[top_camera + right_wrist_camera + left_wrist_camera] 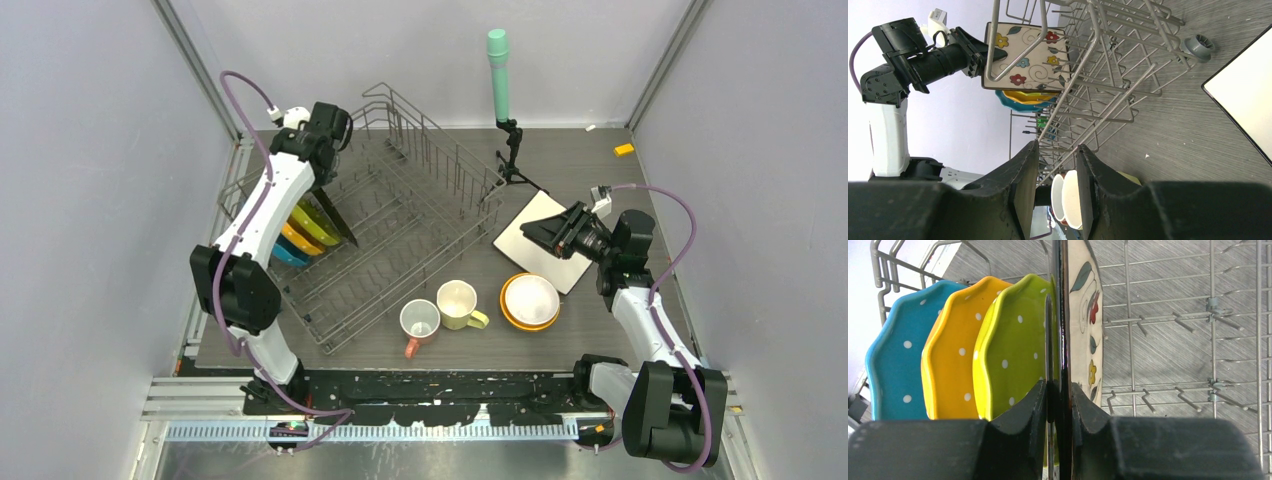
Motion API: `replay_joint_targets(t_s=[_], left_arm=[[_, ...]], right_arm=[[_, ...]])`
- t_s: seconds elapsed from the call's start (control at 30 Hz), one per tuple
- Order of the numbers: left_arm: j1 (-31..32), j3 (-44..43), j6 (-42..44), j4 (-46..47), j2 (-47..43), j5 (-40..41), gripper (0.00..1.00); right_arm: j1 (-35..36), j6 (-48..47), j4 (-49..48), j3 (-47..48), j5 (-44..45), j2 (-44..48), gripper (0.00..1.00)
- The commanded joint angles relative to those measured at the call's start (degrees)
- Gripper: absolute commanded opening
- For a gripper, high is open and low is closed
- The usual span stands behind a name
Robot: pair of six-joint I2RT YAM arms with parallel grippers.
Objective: Load the mixed dishes into the dish rack
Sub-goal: Insert the plate into the dish rack.
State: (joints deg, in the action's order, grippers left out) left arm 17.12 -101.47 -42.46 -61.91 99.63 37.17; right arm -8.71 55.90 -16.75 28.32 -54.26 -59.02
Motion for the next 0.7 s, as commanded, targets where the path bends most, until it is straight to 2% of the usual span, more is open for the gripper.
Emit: replay_joint_targets(t_s=[0.0, 0.27, 0.5, 0.57, 0.6, 0.67], left_arm=[[-0.33, 0.17, -1.39, 7.32, -2.58, 2.64, 0.00], [-1.35, 2.81, 1.61, 8.50, -4.16, 0.73, 0.03], [-2.09, 5.75, 6.59, 11.27, -7.87, -1.84, 0.13], [-2.30, 7.03, 7.31, 11.84, -8.97, -2.03, 0.36], [-2.54, 7.53, 7.73, 12.42, -9.18, -2.62, 0.41], [-3.07, 7.95, 8.37, 12.70, -9.84, -4.06, 0.43]], right_arm=[[0.36, -0.28, -2.30, -0.01, -0.41, 0.35, 0.39], [0.36, -0.45, -1.90, 0.05, -0.30, 0.32, 0.39], [0.36, -0.53, -1.43, 0.06, -0.19, 0.27, 0.39], [0.36, -0.65, -1.25, 0.15, -0.15, 0.30, 0.39], [0.36, -0.68, -1.17, 0.16, -0.08, 0.26, 0.39], [0.36, -0.82, -0.76, 0.28, -0.06, 0.24, 0.39]])
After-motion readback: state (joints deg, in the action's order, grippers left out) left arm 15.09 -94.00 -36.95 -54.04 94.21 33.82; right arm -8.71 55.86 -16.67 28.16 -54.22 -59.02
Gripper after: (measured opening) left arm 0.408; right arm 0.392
